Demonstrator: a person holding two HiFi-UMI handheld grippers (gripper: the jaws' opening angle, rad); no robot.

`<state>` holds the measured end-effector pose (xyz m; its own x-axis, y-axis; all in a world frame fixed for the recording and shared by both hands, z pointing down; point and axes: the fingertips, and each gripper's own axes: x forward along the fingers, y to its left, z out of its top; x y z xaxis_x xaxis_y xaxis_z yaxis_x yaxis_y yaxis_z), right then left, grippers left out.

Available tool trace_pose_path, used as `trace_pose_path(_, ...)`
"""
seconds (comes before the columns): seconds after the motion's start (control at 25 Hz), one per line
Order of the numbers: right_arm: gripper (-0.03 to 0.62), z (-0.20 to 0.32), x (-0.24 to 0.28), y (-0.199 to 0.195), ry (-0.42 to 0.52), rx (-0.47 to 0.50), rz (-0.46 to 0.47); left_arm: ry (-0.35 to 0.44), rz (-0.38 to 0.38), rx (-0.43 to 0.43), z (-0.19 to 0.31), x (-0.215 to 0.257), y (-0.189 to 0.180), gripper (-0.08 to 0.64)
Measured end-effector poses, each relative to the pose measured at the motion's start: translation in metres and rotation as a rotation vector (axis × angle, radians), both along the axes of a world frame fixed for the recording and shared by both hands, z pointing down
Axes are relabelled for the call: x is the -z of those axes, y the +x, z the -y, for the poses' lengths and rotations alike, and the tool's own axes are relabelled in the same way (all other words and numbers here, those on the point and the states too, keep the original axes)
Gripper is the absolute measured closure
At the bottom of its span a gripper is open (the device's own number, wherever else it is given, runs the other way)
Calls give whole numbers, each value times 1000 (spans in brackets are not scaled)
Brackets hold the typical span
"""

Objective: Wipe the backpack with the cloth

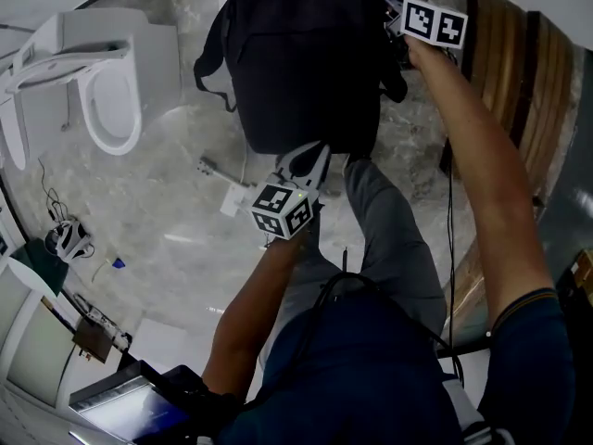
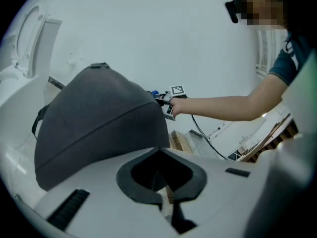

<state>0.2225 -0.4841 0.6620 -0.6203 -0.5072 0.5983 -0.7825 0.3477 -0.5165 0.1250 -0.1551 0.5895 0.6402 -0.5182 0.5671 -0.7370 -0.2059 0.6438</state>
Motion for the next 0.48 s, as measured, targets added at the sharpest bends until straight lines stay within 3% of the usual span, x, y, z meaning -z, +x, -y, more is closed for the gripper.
trace_pose_path(0.08,537,14,4,-8,23,75,-76,36,-24,38,22,13,-7,557)
trace_pose_path(0.24,537,35,13,-33,65,286,-243,79,-161,144,80,33,-4,557)
trace_pose_path(0.48,537,41,10,-91,129,656,-546,109,-288,158,139,40,20,557)
